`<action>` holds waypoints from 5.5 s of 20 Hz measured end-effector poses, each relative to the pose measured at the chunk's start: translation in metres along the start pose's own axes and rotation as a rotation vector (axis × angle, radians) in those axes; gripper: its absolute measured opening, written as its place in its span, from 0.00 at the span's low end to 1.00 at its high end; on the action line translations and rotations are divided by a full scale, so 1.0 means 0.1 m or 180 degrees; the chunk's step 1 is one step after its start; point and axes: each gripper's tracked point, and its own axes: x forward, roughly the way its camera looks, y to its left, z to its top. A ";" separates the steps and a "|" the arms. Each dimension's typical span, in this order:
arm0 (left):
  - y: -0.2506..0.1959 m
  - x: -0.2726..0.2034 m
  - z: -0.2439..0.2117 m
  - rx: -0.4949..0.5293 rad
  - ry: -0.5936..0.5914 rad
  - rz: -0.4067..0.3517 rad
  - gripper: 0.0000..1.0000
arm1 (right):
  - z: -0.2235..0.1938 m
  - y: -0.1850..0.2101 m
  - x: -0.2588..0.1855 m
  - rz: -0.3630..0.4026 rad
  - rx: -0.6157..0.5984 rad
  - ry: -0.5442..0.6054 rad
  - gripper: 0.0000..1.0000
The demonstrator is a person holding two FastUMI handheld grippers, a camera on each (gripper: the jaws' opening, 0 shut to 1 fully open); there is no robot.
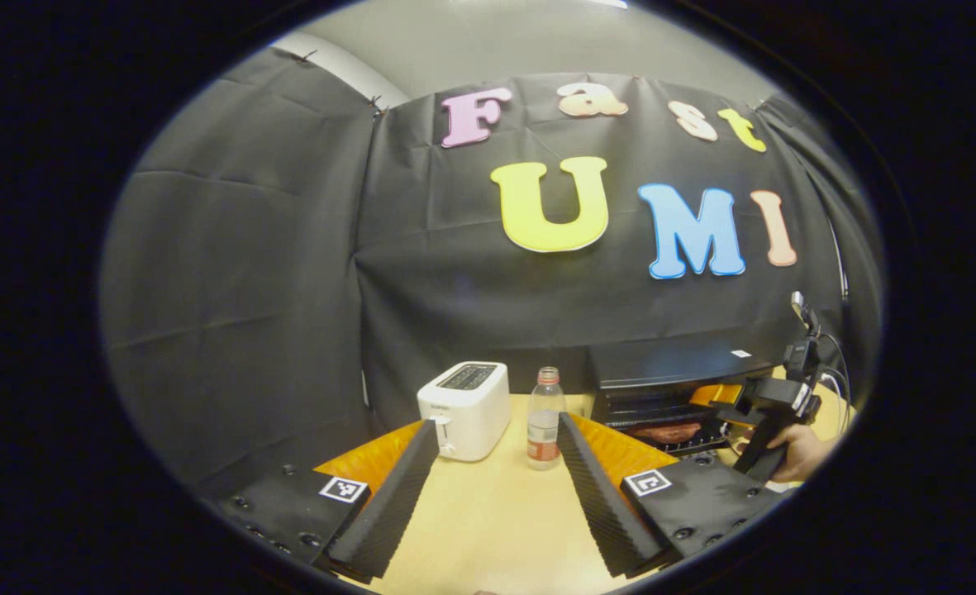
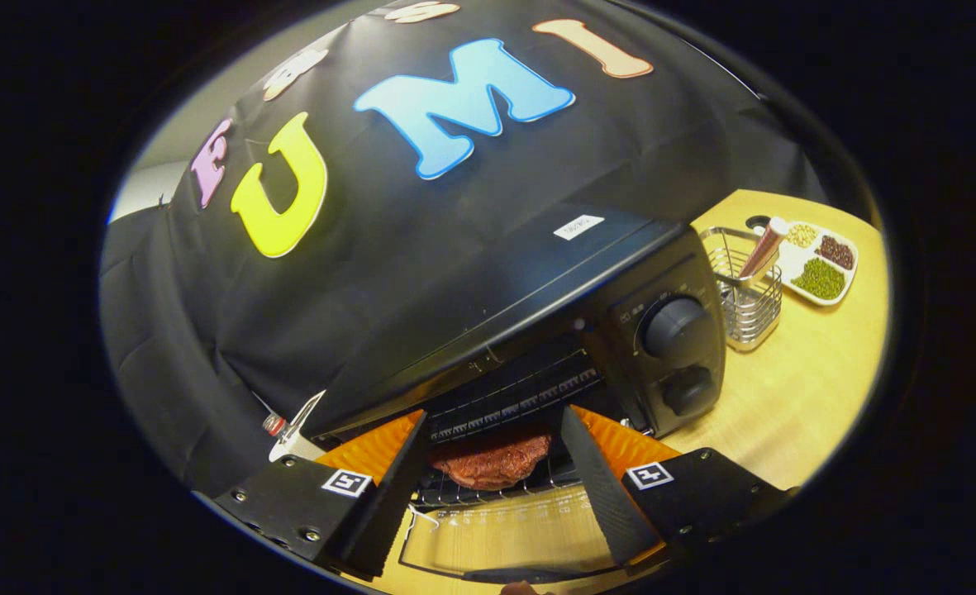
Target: Open the electric oven with the left hand, put the food in, and close the electric oven.
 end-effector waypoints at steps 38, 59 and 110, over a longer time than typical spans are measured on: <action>-2.53 0.24 -2.13 0.0167 0.1613 -0.1327 0.98 | 0.96 -0.85 -2.99 -0.0853 -0.1707 -0.0839 0.98; -2.63 0.58 -2.57 0.0293 0.1957 -0.1166 1.00 | 0.84 -0.73 -3.01 -0.0747 -0.1821 -0.0674 0.98; -2.25 -0.93 0.91 0.0006 -0.0544 -0.0718 1.00 | 1.56 -1.08 -3.66 -0.0299 -0.1739 -0.1211 0.98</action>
